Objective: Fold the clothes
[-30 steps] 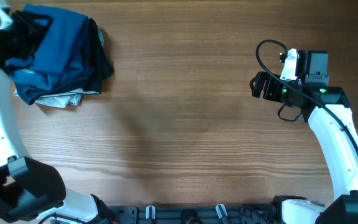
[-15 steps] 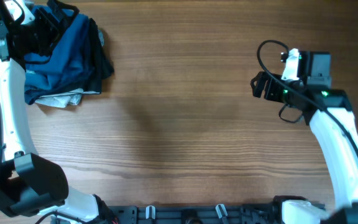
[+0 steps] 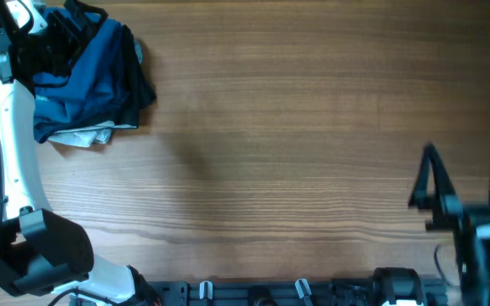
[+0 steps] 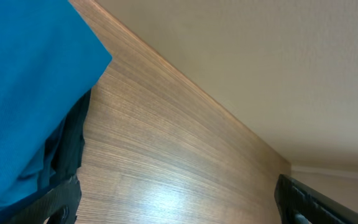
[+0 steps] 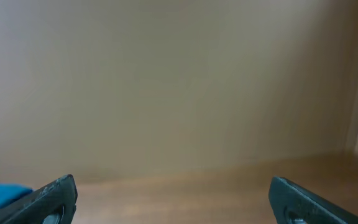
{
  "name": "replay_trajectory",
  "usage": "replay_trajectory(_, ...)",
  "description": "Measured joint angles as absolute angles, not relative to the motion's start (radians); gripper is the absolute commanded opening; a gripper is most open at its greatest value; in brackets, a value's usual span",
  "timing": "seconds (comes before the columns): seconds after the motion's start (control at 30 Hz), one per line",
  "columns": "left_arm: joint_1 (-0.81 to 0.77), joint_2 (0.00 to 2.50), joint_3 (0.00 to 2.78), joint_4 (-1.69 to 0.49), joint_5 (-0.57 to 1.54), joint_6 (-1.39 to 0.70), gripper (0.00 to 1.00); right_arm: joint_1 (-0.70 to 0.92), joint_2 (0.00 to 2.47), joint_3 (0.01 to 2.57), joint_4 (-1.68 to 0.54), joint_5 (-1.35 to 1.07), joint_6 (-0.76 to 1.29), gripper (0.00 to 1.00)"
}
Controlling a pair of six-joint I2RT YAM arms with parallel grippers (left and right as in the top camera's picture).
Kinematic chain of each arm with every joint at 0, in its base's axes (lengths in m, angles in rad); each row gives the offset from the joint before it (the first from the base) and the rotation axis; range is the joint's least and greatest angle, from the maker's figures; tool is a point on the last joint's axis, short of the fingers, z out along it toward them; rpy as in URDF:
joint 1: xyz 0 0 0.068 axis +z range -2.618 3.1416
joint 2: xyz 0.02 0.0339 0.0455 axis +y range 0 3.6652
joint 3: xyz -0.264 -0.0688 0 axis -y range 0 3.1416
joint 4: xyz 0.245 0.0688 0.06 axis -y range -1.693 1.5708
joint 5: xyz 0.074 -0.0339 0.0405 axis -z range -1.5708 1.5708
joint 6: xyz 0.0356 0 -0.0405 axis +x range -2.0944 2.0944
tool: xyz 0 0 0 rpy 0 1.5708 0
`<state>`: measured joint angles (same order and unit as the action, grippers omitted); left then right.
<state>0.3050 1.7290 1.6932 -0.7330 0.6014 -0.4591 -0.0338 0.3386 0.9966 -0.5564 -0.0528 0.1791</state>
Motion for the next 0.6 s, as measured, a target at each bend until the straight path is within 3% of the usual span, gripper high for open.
replay_trajectory(0.2,0.305,1.729,1.693,-0.733,0.599,-0.459,1.00,-0.034,0.083,0.746,-0.491,-0.043,0.183,0.99)
replay_trajectory(0.6,0.305,1.729,1.693,-0.733,0.599,-0.459,1.00,-0.034,0.029,0.123,0.207,-0.039,0.281,0.99)
